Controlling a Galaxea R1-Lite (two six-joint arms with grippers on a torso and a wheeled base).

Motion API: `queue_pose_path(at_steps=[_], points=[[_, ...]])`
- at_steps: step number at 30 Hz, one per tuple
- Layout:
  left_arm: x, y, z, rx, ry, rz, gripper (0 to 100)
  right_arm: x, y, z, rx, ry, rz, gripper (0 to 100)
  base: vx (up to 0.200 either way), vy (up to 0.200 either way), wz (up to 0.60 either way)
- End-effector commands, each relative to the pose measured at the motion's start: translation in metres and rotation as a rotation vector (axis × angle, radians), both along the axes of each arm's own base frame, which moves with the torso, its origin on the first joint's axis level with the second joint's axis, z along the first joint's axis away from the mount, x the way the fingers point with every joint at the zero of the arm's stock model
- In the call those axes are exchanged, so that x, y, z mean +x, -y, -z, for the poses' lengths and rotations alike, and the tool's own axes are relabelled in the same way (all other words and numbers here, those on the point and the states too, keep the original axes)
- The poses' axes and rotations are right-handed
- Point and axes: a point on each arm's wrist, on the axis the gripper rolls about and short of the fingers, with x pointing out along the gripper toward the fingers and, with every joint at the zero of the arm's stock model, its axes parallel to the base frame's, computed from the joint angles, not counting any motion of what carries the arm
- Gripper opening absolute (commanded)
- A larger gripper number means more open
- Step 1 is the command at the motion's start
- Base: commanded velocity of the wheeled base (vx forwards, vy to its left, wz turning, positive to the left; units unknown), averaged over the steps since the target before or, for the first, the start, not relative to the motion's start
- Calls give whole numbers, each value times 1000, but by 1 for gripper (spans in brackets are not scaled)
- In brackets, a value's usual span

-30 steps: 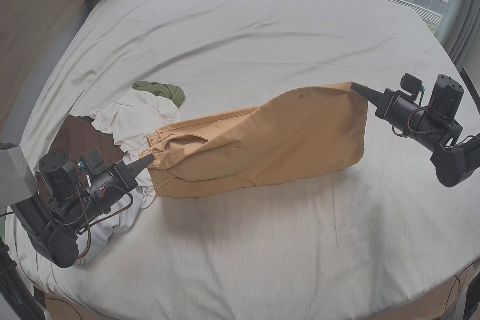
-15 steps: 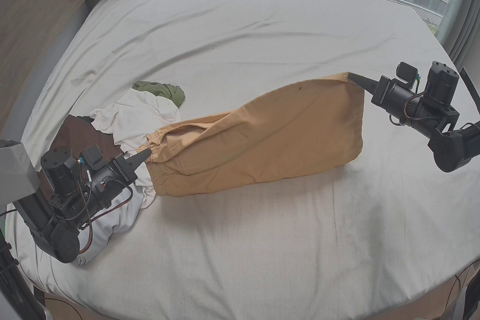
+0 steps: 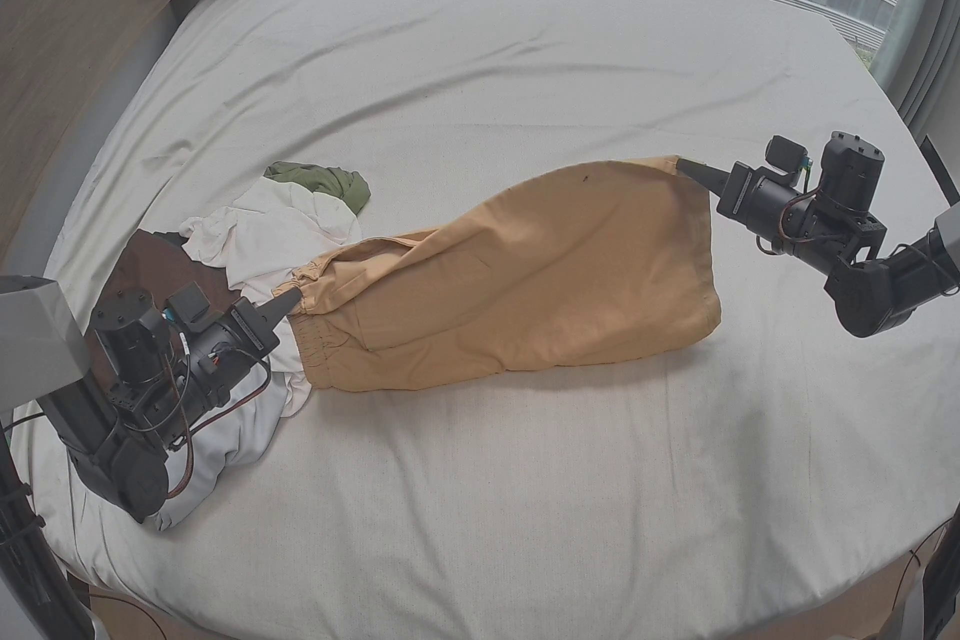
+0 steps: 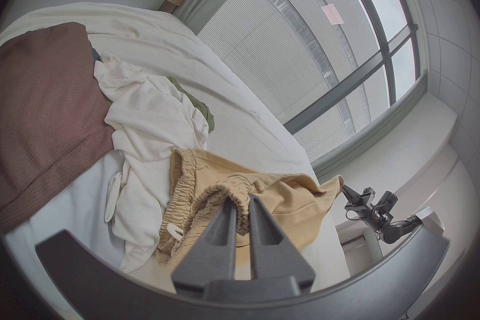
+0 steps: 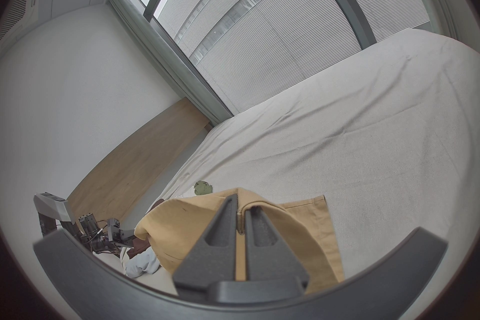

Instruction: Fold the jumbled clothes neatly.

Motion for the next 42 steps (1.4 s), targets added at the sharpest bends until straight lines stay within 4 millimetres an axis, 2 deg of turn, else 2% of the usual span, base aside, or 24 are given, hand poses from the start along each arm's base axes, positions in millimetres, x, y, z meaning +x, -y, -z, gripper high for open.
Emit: queue_pose_path(at_steps=[1,8,16,26,36,37,42], points=[[7,2,5,-1,-4,-9,0,14,-1,11,0,-12,4,0,0,0,0],[18,8,9,-55,-22,-25,0,27,-1,22,0,-22,7,0,0,0,0],[37,13,21,-69,-22,-99,0,42,-7,22,4,8,-1,0,0,0,0],[45,14,25,-79,-19,-103,0,60,-11,31,4,-4,-4,0,0,0,0],[48,12,22,-101,-12,-110,0,66,-12,31,4,8,-4,0,0,0,0],[48,12,22,-100,-9,-112,100,66,-12,31,4,6,-4,100,0,0,0],[51,11,15,-107,18,-119,100,71,-12,32,8,17,5,100,0,0,0]])
